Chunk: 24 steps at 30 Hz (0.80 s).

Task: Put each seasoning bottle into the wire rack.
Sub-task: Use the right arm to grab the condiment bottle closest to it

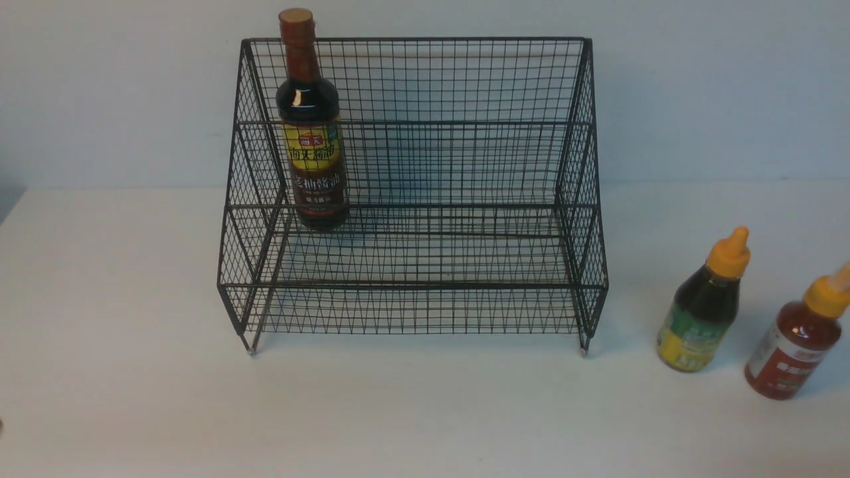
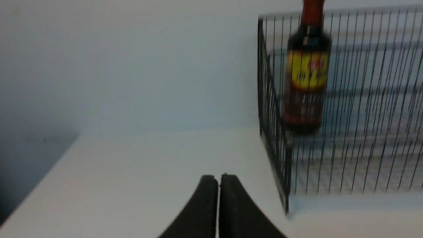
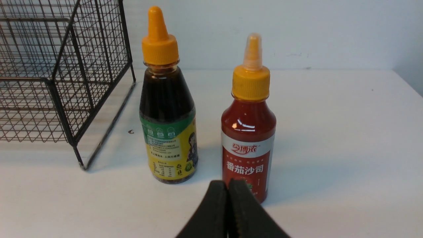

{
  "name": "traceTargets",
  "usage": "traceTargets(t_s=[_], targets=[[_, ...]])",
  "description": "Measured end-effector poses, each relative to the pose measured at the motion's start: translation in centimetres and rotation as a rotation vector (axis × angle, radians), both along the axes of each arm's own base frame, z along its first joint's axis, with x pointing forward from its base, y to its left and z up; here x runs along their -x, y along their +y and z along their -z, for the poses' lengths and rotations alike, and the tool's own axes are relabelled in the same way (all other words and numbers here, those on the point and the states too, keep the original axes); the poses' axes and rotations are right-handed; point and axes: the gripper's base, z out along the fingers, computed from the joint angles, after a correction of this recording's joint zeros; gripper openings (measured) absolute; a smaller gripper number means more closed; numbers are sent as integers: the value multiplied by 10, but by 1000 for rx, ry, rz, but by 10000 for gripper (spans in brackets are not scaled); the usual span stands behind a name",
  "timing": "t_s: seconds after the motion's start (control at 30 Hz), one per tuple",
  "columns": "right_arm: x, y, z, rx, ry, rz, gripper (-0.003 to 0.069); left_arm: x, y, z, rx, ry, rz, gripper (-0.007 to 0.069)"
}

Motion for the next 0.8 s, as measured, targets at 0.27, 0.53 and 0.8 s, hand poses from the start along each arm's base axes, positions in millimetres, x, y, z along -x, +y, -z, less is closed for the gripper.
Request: traceTargets(t_s=[0.27, 0.53, 0.8], targets=[[0, 0, 0, 0, 0, 0, -15, 2, 1, 22, -20, 178, -5, -5], [0, 0, 0, 0, 0, 0, -15, 2, 1, 22, -20, 179, -5, -5], [0, 0, 0, 1, 0, 0, -15, 3, -2, 23, -29, 180, 53, -5]])
